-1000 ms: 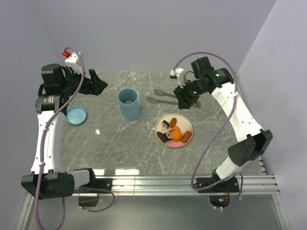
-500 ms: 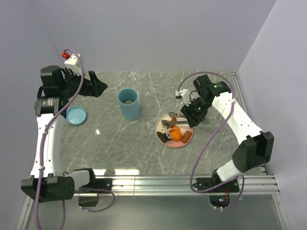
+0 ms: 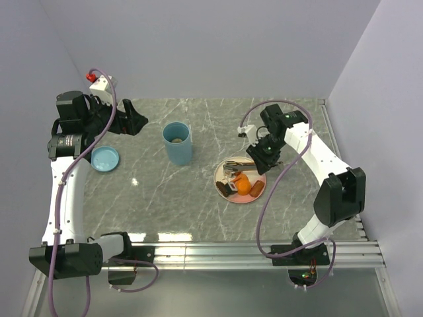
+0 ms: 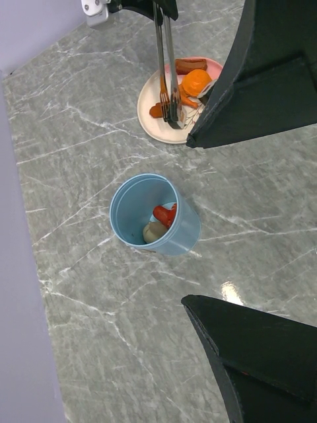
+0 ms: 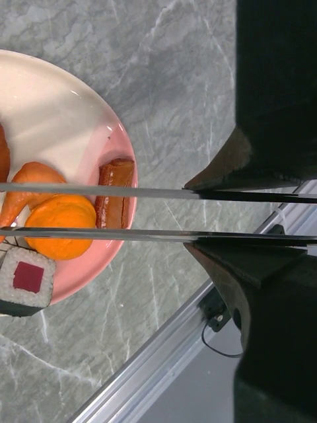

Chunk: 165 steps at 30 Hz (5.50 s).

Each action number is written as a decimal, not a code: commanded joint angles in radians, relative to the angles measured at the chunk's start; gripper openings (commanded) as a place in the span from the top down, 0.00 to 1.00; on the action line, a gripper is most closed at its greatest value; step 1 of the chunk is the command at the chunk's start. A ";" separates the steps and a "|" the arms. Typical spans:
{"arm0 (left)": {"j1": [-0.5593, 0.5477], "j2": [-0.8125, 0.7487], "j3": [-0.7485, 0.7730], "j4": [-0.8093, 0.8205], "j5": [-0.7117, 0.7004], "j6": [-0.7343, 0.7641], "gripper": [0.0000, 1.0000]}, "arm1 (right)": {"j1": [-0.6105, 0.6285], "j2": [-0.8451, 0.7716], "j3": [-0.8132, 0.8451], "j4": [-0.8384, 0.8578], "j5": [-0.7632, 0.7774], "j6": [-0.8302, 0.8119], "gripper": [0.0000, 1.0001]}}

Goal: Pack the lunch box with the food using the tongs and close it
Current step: Pick up the food using the clamp, then place the food into the lunch box, then pick up the food using the clamp, then place the food into the lunch box

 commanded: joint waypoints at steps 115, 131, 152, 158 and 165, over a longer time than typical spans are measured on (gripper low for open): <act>0.004 -0.030 -0.032 0.042 0.041 0.051 0.01 | 0.115 -0.176 -0.103 -0.057 0.055 -0.259 0.42; 0.004 -0.013 -0.026 0.055 0.046 0.053 0.01 | 0.108 -0.200 -0.080 -0.145 0.078 -0.309 0.64; 0.004 -0.004 -0.010 0.048 0.058 0.071 0.01 | 0.049 -0.133 0.240 -0.197 -0.008 -0.178 0.76; 0.004 0.019 0.013 0.058 0.058 0.053 0.01 | 0.095 0.047 0.647 -0.117 -0.118 0.091 0.78; 0.006 0.027 0.017 0.084 0.049 -0.008 0.00 | 0.227 0.197 0.827 -0.036 -0.099 0.171 0.79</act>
